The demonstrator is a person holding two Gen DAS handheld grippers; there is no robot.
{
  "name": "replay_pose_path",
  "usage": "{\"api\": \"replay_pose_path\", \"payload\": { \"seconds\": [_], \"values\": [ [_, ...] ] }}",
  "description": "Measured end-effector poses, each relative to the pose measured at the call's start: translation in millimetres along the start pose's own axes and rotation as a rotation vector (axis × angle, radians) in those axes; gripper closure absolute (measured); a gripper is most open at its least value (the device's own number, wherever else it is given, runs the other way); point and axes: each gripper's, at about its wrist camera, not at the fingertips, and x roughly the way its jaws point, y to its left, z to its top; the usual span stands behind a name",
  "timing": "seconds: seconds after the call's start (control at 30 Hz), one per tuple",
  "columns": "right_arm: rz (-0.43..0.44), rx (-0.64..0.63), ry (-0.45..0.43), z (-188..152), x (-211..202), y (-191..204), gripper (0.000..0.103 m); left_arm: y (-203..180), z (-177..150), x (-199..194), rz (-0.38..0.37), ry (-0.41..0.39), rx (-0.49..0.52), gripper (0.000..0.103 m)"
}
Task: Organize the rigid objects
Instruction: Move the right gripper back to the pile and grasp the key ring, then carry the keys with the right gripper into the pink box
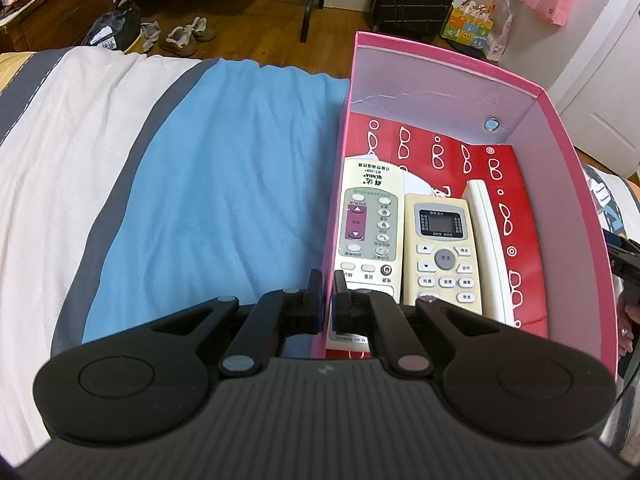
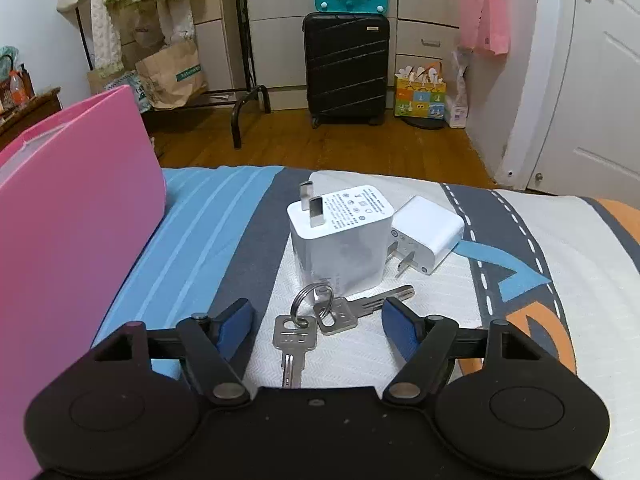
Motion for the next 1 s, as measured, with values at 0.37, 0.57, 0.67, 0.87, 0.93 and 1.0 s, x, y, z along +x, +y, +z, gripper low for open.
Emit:
{"api": "replay_pose_path", "payload": {
  "seconds": [0.37, 0.57, 0.67, 0.87, 0.93, 1.0],
  "values": [
    [0.026, 0.043, 0.038, 3.2, -17.6, -11.2, 0.080, 0.4, -0.9, 0.0, 0.000, 0.014, -0.005, 0.099],
    [0.115, 0.195, 0.013, 2.0, -44.5, -26.9, 0.099, 1.1, -1.8, 2.5, 0.001, 0.013, 0.001, 0.099],
    [0.126, 0.224, 0.011, 0.3, -51.6, -30.0, 0.099, 1.8, -1.5, 2.5, -0.004, 0.012, -0.006, 0.099],
    [0.184, 0.251, -0.048, 4.1, -71.5, -30.6, 0.099, 1.7, -2.0, 1.2, -0.003, 0.010, -0.009, 0.099],
    [0.210, 0.240, -0.085, 8.3, -83.3, -27.2, 0.099, 1.7, -1.8, 0.9, -0.003, 0.010, -0.010, 0.099],
    [0.239, 0.231, -0.125, 9.7, -95.6, -22.8, 0.099, 2.0, -1.8, 0.9, -0.004, 0.010, -0.014, 0.099]
  ]
}}
